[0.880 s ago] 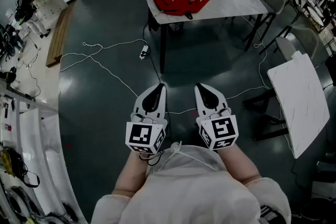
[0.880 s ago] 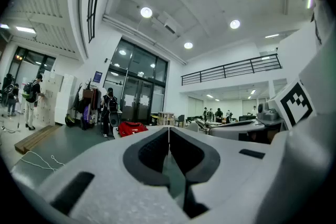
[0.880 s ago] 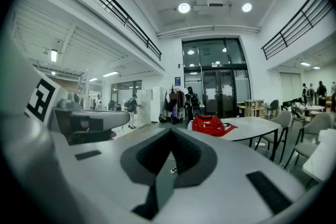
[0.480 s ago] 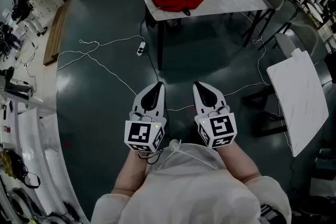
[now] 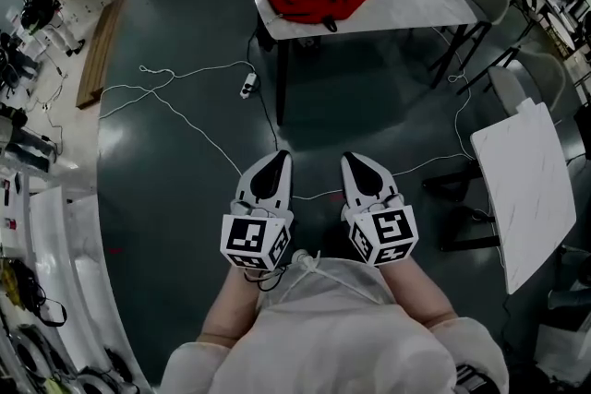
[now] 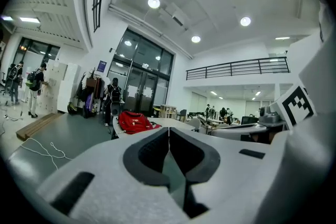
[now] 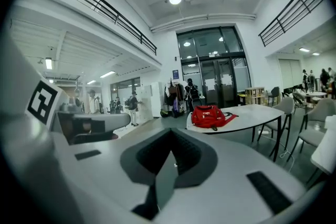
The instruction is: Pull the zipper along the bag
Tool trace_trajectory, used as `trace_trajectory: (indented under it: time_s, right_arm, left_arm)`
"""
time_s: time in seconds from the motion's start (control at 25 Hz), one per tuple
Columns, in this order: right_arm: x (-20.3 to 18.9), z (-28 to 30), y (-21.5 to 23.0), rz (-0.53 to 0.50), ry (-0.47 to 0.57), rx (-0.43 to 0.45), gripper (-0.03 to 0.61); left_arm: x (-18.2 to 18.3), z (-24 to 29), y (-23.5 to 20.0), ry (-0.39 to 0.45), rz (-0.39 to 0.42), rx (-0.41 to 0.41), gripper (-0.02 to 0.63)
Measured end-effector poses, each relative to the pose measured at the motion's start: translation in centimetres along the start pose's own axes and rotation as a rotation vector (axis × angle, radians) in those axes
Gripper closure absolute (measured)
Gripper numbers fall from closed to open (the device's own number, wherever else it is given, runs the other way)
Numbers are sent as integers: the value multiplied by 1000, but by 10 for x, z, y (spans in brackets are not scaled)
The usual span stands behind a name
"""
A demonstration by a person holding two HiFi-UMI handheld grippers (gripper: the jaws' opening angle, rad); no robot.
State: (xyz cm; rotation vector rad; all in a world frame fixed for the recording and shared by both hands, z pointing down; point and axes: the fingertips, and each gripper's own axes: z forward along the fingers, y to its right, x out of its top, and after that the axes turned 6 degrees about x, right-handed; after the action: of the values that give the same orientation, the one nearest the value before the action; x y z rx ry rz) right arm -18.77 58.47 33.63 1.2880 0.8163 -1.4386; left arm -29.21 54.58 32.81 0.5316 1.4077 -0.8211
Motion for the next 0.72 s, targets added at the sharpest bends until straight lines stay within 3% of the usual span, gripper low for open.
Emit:
trace_trajectory:
  time_s: [0.36, 0.72]
  right_arm:
    - [29, 39, 77, -27, 20, 92, 551]
    - [48, 74, 188, -30, 2, 143, 551]
  left_arm:
    - [12, 83, 10, 10, 9, 68, 595]
    - [17, 190, 41, 3, -1, 130, 595]
